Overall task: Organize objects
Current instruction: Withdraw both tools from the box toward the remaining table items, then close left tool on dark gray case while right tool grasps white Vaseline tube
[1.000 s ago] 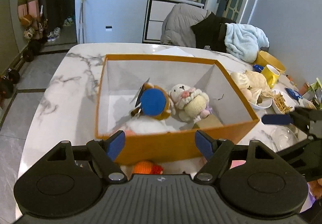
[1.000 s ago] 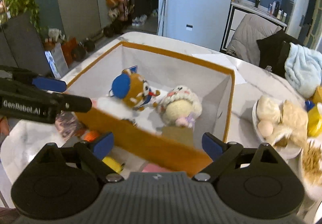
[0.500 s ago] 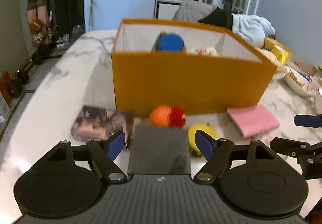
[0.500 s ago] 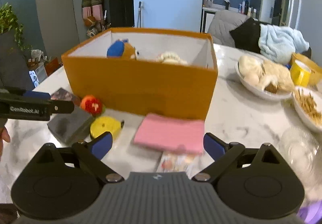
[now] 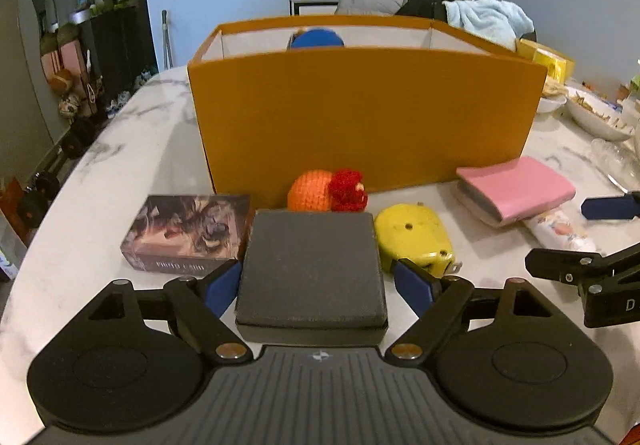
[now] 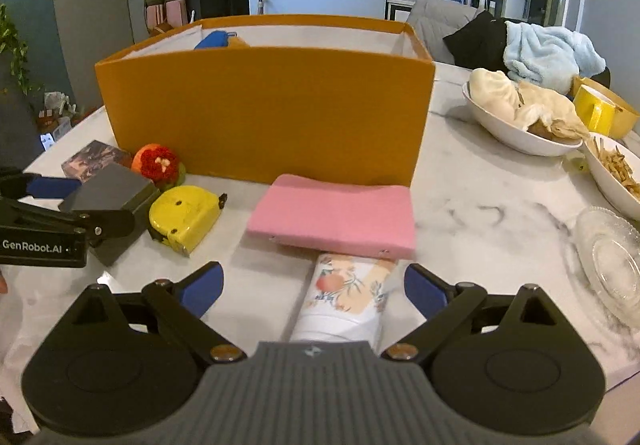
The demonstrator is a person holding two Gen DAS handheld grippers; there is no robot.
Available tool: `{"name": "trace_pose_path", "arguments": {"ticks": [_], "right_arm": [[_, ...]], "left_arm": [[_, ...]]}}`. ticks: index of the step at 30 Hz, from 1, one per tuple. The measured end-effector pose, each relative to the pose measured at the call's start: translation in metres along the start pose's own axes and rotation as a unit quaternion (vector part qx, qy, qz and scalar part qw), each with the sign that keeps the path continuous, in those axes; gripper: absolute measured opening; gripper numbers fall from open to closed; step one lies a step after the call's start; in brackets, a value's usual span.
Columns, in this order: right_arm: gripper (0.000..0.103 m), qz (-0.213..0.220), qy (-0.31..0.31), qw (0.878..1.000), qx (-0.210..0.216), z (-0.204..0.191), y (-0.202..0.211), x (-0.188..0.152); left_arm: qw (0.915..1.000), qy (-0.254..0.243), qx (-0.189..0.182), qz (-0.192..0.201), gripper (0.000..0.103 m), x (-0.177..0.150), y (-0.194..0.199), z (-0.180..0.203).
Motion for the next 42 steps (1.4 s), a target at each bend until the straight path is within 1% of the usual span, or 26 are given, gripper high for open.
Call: {"name": "trace_pose_path", "arguments": {"ticks": [5,10,15,19,23,25,28,32,37,42], "right_arm": [[0.097,0.001,0.006,1.0,0.003,-0.003,-0.002,-0.006],[0.097,0.016,0.007,1.0,-0.007,0.001,-0.002,-0.008],[0.097,0.012,-0.011,1.0,-0.011,0.007,-0.009,-0.01],[0.097,0.014,-0.014,1.0,-0.015,0.008,-0.013,-0.012],[0.097,0.013,-0.024,0.999,-0.018,0.009,-0.017,-0.016],[0.102,0.016,-0.038,0.999,-0.019,0.011,-0.018,-0.018],[0.102,0.022,-0.049,0.998,-0.037,0.015,-0.018,-0.018],[0.102,0.016,-0.066,0.996,-0.053,0.024,-0.019,-0.017],[0.102,0.023,-0.064,0.996,-0.055,0.024,-0.019,-0.018],[0.102,0.024,-0.056,0.997,-0.046,0.02,-0.02,-0.018]], "left_arm": [[0.9998,0.021,-0.001,0.001,0.098,-0.012,-0.002,-0.007],[0.9989,0.047,0.0,0.008,0.098,-0.01,-0.005,-0.014],[0.9993,0.038,0.005,0.006,0.098,-0.006,-0.013,-0.009],[0.9994,0.024,0.023,0.007,0.098,-0.007,-0.014,-0.004],[0.999,0.036,0.025,0.009,0.098,-0.008,-0.014,-0.006],[0.999,0.034,0.029,0.008,0.098,-0.008,-0.014,-0.005],[0.9988,0.039,0.03,0.007,0.098,-0.007,-0.015,-0.006],[0.9985,0.042,0.035,0.006,0.099,-0.007,-0.015,-0.005],[0.9983,0.045,0.038,0.006,0.099,-0.007,-0.015,-0.005],[0.998,0.048,0.04,0.005,0.099,-0.007,-0.015,-0.006]]}}
Point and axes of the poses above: each gripper's, at about its wrist camera, not at the fingertips, and y roughly against the way its jaws point, z to its right, x to its top, the point moved 8 cm from there along -y, roughly the way its jaws point, and after that the axes turned 9 degrees about -y, right-handed, at the moved point
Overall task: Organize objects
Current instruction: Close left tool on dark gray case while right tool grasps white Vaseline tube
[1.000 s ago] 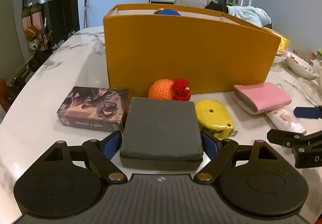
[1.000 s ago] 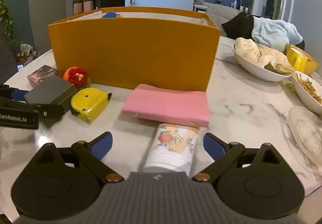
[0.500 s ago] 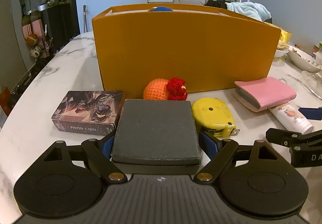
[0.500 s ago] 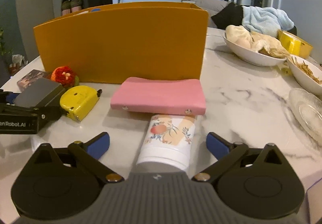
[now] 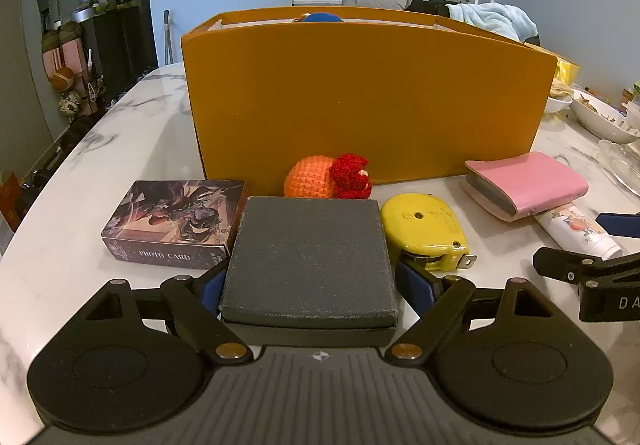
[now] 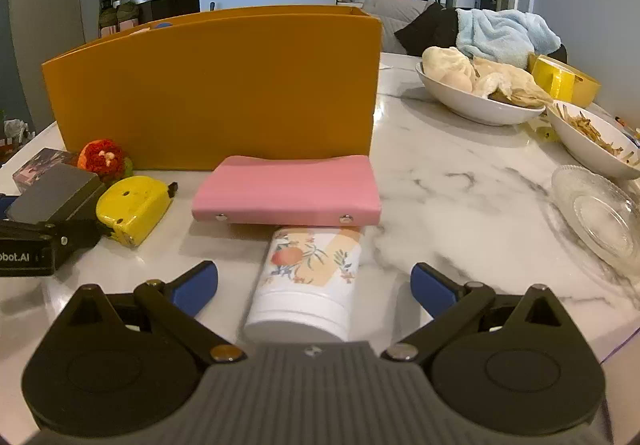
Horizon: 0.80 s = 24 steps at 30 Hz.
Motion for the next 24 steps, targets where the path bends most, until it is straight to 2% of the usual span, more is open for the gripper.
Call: {"name": "trace_pose_path", "arguments": {"ticks": [5,8,9,10,17,24], "right_arm": [[0.094,0.006,0.006,1.0,0.01,-0.003,0.003,-0.001],[0.074,0.02,0.013,1.0,0.014,-0.005,0.008,-0.002],[0.058,0.026,0.013,1.0,0.011,-0.005,0.01,-0.002],[0.051,0.029,0.013,0.999,0.004,-0.004,0.011,-0.001],[0.048,0.026,0.002,1.0,0.018,-0.002,0.021,-0.007],[0.048,0.016,0.0,0.999,0.034,-0.007,0.041,-0.022]], "left_arm": [[1.0,0.006,0.005,-0.001,0.099,0.0,0.0,-0.001],[0.9999,0.01,0.012,0.0,0.089,-0.001,0.003,-0.001],[0.9995,0.022,0.023,-0.004,0.089,-0.002,0.004,-0.002],[0.9994,0.023,0.024,-0.005,0.089,-0.002,0.005,-0.002],[0.999,0.039,0.023,-0.005,0.088,-0.006,0.016,-0.001],[0.9993,0.026,0.025,0.008,0.088,-0.002,0.031,0.003]]}}
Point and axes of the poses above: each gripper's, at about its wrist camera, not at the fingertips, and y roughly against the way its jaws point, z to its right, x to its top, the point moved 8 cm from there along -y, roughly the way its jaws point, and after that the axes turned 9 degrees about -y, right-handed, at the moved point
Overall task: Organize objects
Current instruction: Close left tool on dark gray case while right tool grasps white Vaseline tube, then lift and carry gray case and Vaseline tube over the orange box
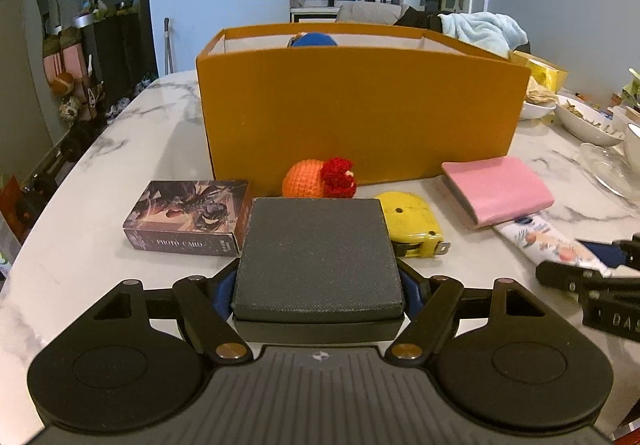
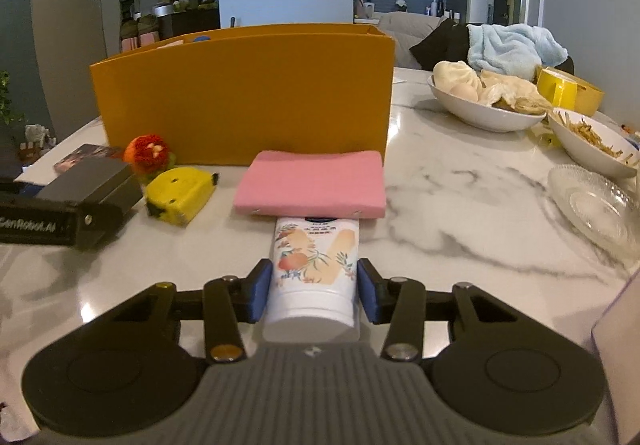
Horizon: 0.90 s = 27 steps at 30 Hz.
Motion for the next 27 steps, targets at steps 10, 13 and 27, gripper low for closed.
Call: {"name": "trace_pose_path", "arguments": {"ticks": [10,13,27], "right_arm": [[0.047,0.013,-0.004,1.0,0.027,-0.01,0.031,0.0],[0.047,0.019,-0.004,0.999,0.037,-0.015,0.039,0.006],[0.048,0.084,0.025,0.993,0.083,-0.033,0.078,0.073]], "left_arm": [[0.9998,0.011,0.017,0.003,0.088,0.003,0.009,-0.002],[0.9997,0.014,0.019,-0.002,0.088,0.005,0.01,-0.003],[0.9964,0.014,0.058,0.06,0.088,0.068,0.048,-0.024]]}}
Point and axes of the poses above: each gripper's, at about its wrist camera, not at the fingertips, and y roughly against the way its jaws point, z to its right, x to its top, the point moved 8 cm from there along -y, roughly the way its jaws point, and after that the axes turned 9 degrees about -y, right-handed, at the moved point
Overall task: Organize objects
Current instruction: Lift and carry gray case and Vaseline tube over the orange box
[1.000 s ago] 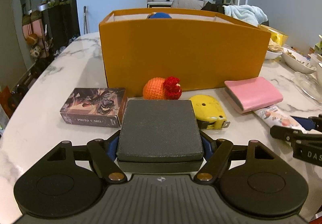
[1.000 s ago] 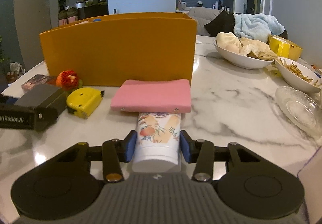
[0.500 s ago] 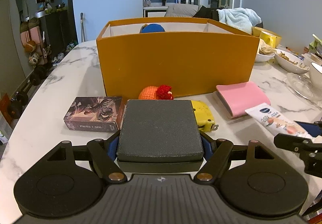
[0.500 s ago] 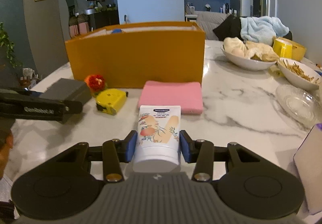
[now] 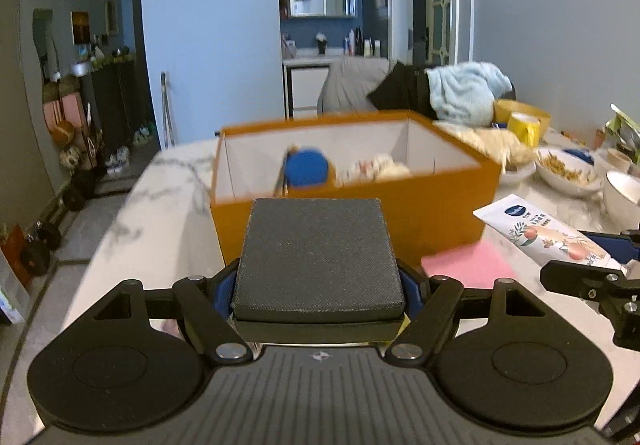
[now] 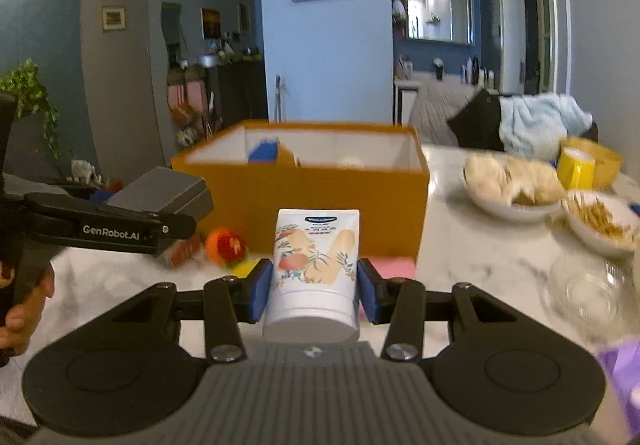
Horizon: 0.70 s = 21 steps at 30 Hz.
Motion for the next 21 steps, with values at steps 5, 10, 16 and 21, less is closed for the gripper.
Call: {"name": "trace_pose_path", "arguments": {"ticks": [5,10,16,21], "right_arm": [[0.048,0.021,0.014,1.0,0.01,-0.003,-0.013,0.044],[0.048,0.025,0.015,0.999,0.016,-0.001,-0.044,0.082],[0.048,-0.002,-0.019,1.0,0.02,0.011,-0.107,0.114],[0.048,-0.032,-0.038,0.999,0.012,0.021,-0.158,0.121]], "left_arm": [[0.9996,-0.006,0.02,0.016,0.088,0.035,-0.01,-0.009],[0.9989,-0.012,0.04,0.02,0.088,0.071,-0.039,-0.021],[0.9976,-0.003,0.069,-0.011,0.089,0.1,-0.096,-0.045],[0.9953,-0.003,0.089,-0.039,0.088,0.101,-0.133,-0.051]]}}
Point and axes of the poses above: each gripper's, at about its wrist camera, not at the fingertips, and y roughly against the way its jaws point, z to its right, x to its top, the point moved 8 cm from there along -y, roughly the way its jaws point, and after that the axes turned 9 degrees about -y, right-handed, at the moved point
